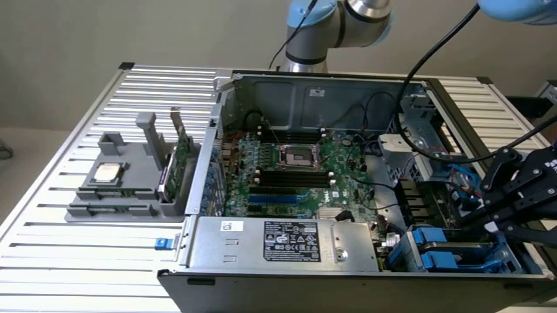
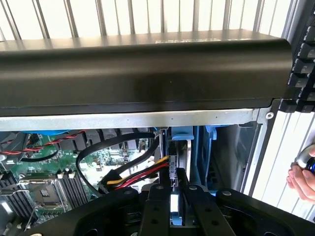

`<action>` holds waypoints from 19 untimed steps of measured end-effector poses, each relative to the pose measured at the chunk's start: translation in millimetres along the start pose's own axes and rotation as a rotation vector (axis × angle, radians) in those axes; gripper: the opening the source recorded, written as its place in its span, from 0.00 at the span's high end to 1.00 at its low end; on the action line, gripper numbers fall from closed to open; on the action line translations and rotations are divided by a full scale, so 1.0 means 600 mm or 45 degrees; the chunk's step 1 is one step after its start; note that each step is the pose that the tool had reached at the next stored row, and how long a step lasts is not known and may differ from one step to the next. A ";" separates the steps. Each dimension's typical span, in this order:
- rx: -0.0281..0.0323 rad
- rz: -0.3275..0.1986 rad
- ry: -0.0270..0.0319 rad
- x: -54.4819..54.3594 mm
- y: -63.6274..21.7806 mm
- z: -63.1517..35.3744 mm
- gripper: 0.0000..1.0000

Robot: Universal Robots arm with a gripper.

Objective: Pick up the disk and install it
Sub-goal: 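Insert the disk into the insertion slot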

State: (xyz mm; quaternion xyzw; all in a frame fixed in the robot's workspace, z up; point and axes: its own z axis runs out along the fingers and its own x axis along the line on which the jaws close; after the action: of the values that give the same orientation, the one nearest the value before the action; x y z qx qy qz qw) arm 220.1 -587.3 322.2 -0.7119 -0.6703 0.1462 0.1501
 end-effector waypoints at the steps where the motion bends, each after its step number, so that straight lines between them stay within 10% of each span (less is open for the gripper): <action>1: 0.0013 0.000 0.0001 0.000 0.001 0.000 0.83; 9: 0.0183 0.000 -0.0011 0.000 0.006 0.006 0.83; 19: 0.0586 0.001 -0.0037 0.001 0.022 0.004 0.83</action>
State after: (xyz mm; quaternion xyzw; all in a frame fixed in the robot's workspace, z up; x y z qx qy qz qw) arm 231.0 -587.2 314.6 -0.7084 -0.6666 0.1627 0.1653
